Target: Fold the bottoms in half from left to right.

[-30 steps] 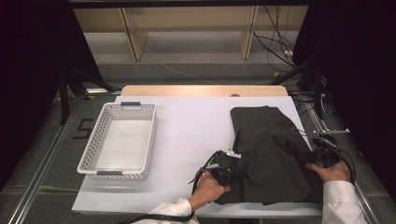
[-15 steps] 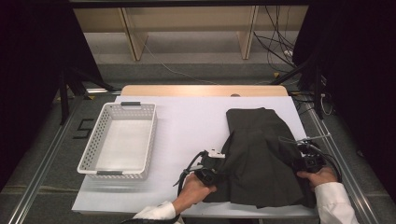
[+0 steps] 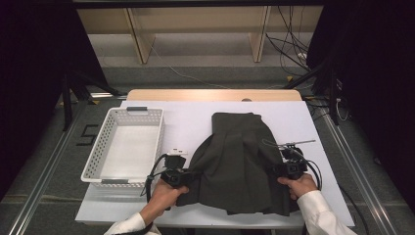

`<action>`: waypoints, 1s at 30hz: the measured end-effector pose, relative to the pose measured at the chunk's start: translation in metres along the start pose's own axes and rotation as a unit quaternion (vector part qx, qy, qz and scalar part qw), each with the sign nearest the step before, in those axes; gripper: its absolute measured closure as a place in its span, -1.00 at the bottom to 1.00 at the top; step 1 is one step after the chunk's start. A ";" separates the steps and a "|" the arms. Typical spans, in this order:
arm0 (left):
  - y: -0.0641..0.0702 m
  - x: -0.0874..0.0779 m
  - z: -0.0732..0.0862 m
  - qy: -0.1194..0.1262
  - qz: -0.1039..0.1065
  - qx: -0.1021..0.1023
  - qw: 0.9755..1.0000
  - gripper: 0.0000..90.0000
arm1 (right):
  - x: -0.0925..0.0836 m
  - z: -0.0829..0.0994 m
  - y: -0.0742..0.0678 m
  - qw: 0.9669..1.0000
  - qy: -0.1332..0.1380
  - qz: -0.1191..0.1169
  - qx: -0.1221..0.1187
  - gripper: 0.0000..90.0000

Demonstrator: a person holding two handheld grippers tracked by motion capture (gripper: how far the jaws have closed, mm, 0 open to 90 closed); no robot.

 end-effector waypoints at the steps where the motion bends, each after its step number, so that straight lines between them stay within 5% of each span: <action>1: -0.001 0.001 0.003 -0.011 0.002 -0.002 1.000 0.73 | 0.002 -0.001 -0.003 1.000 -0.004 0.001 -0.004 0.65; 5: -0.001 0.000 0.007 -0.011 0.007 -0.005 1.000 0.67 | 0.007 0.001 -0.007 0.999 -0.022 0.016 -0.032 0.30; 8: 0.000 -0.002 0.006 -0.006 0.008 -0.006 1.000 0.68 | 0.003 0.001 -0.003 0.999 -0.017 0.020 -0.032 0.29; 11: 0.002 -0.003 0.003 0.008 -0.013 0.007 1.000 0.74 | 0.004 -0.001 -0.001 0.999 -0.018 0.010 -0.032 0.45; 16: 0.006 0.002 -0.007 0.027 -0.036 0.012 0.999 0.76 | 0.017 -0.004 -0.005 0.998 -0.036 0.032 -0.047 0.79; 20: -0.005 0.010 -0.016 0.030 -0.042 -0.019 0.998 0.76 | 0.022 -0.012 -0.004 0.998 -0.029 0.040 -0.045 0.81; 24: -0.010 0.019 -0.028 0.038 -0.059 -0.020 0.997 0.76 | 0.029 -0.025 -0.002 0.997 -0.023 0.058 -0.038 0.82; 26: -0.013 0.024 -0.033 0.044 -0.064 -0.037 0.996 0.76 | 0.033 -0.033 0.001 0.997 -0.021 0.067 -0.036 0.82; 30: -0.016 0.027 -0.023 0.001 -0.028 -0.054 0.998 0.64 | 0.037 -0.040 0.001 0.996 -0.028 0.072 -0.036 0.77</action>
Point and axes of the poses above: each handheld gripper's, and its own axes: x roughly forward along the jaws, z roughly out of its underside, y roughly to its right, the point moved 6 cm from there along x, roughly forward along the jaws, and after that the axes turned 6 degrees about -z, right-handed, at the moved point
